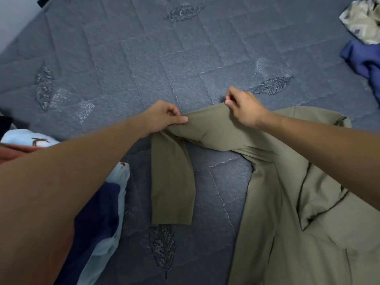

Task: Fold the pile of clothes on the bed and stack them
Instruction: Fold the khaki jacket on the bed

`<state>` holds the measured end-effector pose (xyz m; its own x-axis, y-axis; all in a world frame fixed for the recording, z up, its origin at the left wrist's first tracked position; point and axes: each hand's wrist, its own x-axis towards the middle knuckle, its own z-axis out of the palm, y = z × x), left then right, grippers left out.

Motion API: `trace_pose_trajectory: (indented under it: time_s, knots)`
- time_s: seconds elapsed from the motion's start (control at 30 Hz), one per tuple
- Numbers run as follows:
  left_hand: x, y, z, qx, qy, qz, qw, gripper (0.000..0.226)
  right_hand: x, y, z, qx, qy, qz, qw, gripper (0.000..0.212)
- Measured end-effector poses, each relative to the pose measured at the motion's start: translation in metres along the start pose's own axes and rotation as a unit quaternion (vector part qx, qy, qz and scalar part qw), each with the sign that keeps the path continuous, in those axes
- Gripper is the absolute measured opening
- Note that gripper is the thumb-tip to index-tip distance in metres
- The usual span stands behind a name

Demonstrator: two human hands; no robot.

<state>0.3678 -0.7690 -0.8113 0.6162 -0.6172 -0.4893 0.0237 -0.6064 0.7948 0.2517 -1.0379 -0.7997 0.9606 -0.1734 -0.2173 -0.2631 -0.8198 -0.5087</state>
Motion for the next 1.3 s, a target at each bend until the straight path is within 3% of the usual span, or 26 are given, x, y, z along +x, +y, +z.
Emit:
trace_pose_trajectory:
  time_s: [0.17,0.23,0.33,0.43,0.57,0.7,0.83,0.93,1.1,1.17,1.3]
  knots:
    - [0.020,0.002,-0.010,-0.009,0.053,0.050,0.997,0.019,0.006,-0.002,0.004,0.018,-0.038,0.033,0.999,0.011]
    - [0.028,0.002,-0.012,-0.018,0.073,0.062,0.995,0.020,0.007,-0.005,0.003,0.029,-0.068,0.037,0.997,0.021]
    - [0.039,0.002,-0.011,-0.014,0.070,0.072,0.995,0.023,0.010,-0.008,0.001,0.031,-0.118,0.034,0.992,0.029]
    - [0.047,0.003,-0.006,0.010,0.061,0.054,0.997,0.024,0.017,-0.010,0.007,0.043,-0.101,0.044,0.993,0.026]
    - [0.049,0.000,-0.001,0.016,0.029,0.046,0.998,0.034,0.026,-0.021,0.019,0.085,-0.097,0.049,0.990,0.018]
    - [0.047,-0.006,-0.019,0.004,-0.079,0.035,0.996,0.063,0.035,-0.026,0.028,0.083,-0.084,0.053,0.992,0.016]
    - [0.049,-0.016,-0.041,0.045,-0.135,0.021,0.990,0.028,0.041,-0.021,0.032,0.057,-0.029,0.090,0.994,0.013]
    - [0.050,-0.023,-0.048,-0.015,-0.107,-0.002,0.994,0.011,0.044,-0.021,0.037,0.058,-0.025,0.104,0.992,0.012]
    - [0.050,-0.020,-0.038,0.028,-0.048,0.019,0.998,0.022,0.051,-0.053,0.045,0.122,-0.115,0.065,0.984,0.035]
    - [0.052,-0.018,-0.039,0.010,-0.047,0.035,0.998,0.026,0.056,-0.064,0.048,0.129,-0.145,0.034,0.980,0.032]
    - [0.049,-0.020,-0.062,-0.043,-0.093,0.028,0.994,0.036,0.065,-0.072,0.047,0.189,-0.122,0.051,0.973,0.018]
